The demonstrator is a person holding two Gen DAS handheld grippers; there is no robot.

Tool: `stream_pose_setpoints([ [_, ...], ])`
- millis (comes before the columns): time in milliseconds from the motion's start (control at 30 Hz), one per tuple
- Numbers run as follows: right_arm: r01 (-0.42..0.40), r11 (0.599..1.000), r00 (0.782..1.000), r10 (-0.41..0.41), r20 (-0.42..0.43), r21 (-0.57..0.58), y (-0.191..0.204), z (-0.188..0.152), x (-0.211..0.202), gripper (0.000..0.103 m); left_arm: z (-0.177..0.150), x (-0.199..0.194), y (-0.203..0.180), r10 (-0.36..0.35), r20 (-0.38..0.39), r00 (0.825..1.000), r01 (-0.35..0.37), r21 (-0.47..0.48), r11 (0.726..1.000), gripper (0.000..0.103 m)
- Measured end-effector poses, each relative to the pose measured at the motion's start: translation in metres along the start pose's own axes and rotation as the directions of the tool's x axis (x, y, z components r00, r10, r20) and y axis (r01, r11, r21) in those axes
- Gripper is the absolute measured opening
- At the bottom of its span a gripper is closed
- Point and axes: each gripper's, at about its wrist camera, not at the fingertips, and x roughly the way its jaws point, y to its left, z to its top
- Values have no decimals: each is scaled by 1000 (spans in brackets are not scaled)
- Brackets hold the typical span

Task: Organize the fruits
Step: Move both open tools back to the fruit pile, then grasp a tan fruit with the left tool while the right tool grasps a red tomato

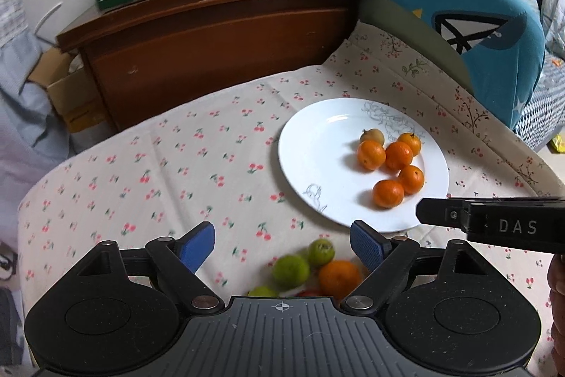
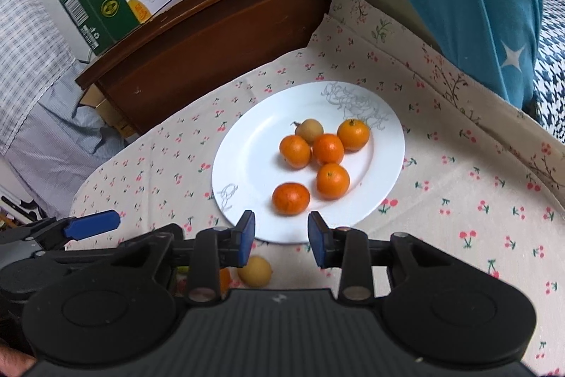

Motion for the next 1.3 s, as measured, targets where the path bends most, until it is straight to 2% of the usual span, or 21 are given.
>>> stream_pose_setpoints([
  [367,-20,999,999,21,-32,30,-6,-21,-10,34,-30,-29,37,53,-5,999,-54,-145,988,85],
  [633,-54,997,995,58,-77,46,-5,-33,-6,34,-59,-39,36,34,-31,999,-38,-160,986,85],
  [767,-76,997,992,77,-99,15,1,-44,-9,34,-70,-44,30,43,-40,998,-48,-127,991,85],
  [900,-105,994,986,99,-137,-41,12,-61,-9,34,-77,-45,39,57,-52,997,-65,-167,984,85],
  [1100,-135,977,978,105,-182,-166,36,-84,-4,34,-81,-48,51,121,-42,992,-128,-216,968,84],
  [1300,-134,960,980,92,-176,-244,50,-91,1,33,-80,-48,46,97,-15,995,-98,-203,974,84],
])
